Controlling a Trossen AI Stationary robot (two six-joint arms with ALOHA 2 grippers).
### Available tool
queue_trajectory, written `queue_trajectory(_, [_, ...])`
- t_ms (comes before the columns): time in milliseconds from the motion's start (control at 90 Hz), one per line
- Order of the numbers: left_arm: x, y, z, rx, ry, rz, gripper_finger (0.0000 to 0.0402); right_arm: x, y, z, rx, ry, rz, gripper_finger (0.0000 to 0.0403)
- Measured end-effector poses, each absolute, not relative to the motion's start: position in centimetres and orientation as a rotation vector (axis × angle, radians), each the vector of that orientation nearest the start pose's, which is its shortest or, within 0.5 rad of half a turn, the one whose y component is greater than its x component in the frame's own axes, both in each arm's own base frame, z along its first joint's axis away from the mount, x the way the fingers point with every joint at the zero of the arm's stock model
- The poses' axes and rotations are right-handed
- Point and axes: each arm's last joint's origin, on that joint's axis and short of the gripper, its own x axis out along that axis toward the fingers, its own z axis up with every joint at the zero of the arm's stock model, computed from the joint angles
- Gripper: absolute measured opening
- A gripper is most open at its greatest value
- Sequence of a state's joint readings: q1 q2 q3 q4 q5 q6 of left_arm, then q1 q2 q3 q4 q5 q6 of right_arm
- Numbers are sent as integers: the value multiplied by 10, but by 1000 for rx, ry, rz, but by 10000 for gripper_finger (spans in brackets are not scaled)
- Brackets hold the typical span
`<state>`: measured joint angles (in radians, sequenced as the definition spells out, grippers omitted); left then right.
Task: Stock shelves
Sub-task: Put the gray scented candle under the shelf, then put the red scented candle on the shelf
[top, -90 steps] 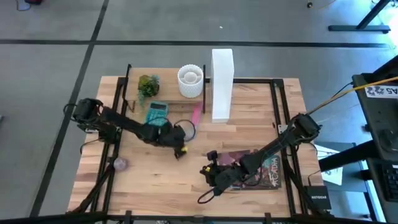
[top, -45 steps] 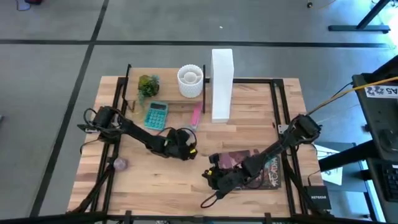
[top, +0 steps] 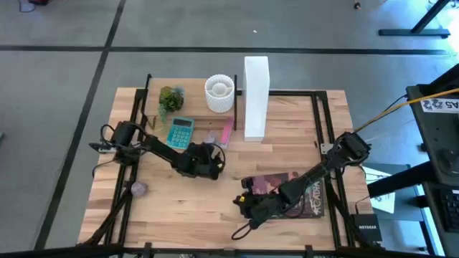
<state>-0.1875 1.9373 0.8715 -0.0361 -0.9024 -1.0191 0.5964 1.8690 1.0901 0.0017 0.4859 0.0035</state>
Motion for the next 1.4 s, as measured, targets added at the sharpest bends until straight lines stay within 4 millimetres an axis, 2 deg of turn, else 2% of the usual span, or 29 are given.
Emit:
queue_trajectory(278, [319,-24,87,-273,553,1088,237,323,203,161,-397,666,104,0])
queue_trajectory(456, [317,-22,87,-240,575,1097,237,323,203,161,-381,667,99,0])
queue_trajectory(544, [312,-21,93,-229,607,1098,237,322,203,161,-378,668,101,0])
queue_trajectory(633, [306,-27,109,-217,643,1055,237,322,203,161,-376,670,105,0])
queue_trajectory(811, [292,-53,173,-191,771,793,237,322,203,161,-375,670,104,0])
queue_trajectory(922, [279,-75,208,-236,837,462,237,323,203,161,-373,666,105,0])
queue_trajectory(1000, [269,-88,224,-317,882,226,237,323,203,162,-371,660,105,0])
queue_trajectory(1100, [259,-104,233,-362,935,17,237,324,204,163,-360,637,107,0])
queue_trajectory(1178, [257,-114,235,-364,926,-53,237,326,205,165,-349,615,108,0])
queue_trajectory(1300, [263,-121,237,-321,812,-19,237,326,205,166,-344,606,109,0])
queue_trajectory(1400, [260,-118,232,-285,885,9,237,326,206,166,-337,608,126,0])
